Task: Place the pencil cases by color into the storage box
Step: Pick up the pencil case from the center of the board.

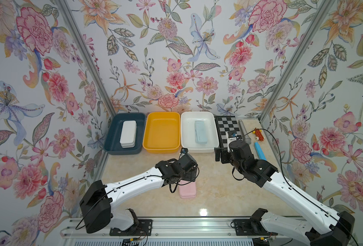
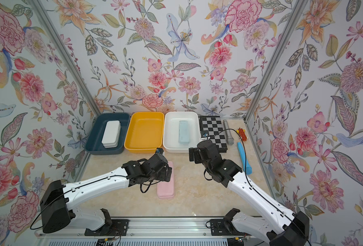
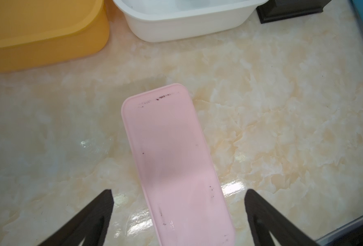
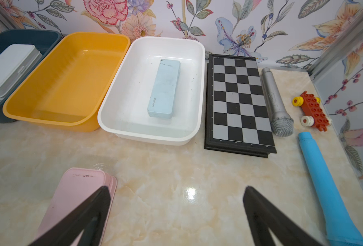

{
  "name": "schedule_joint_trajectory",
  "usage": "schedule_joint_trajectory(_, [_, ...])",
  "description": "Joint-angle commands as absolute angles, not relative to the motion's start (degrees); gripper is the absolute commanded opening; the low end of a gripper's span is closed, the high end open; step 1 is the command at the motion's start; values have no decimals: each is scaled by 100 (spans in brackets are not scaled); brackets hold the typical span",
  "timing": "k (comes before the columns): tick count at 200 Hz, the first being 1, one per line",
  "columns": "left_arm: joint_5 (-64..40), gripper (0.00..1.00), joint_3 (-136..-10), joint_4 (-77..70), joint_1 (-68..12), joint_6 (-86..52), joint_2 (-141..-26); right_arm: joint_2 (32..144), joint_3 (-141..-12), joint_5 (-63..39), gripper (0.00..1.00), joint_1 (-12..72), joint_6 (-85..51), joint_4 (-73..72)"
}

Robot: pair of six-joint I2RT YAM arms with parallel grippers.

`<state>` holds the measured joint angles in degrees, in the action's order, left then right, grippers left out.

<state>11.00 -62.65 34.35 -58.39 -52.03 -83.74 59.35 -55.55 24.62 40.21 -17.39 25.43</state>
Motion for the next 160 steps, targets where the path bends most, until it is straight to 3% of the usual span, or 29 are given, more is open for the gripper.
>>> schedule_joint_trajectory(1, [1540, 99, -6511, 3772, -6073, -6163, -8809, 5715, -5254, 2569, 100, 4009, -1909, 2866])
schedule_joint_trajectory(79, [1617, 98, -7146, 4080, -6237, -6895, -9895, 5456, -4528, 2126, 100, 3878, -1734, 2620])
schedule_joint_trajectory(160, [1799, 98, -7192, 4256, -6286, -7088, -9981, 5388, -4184, 1724, 100, 3191, -1748, 2479])
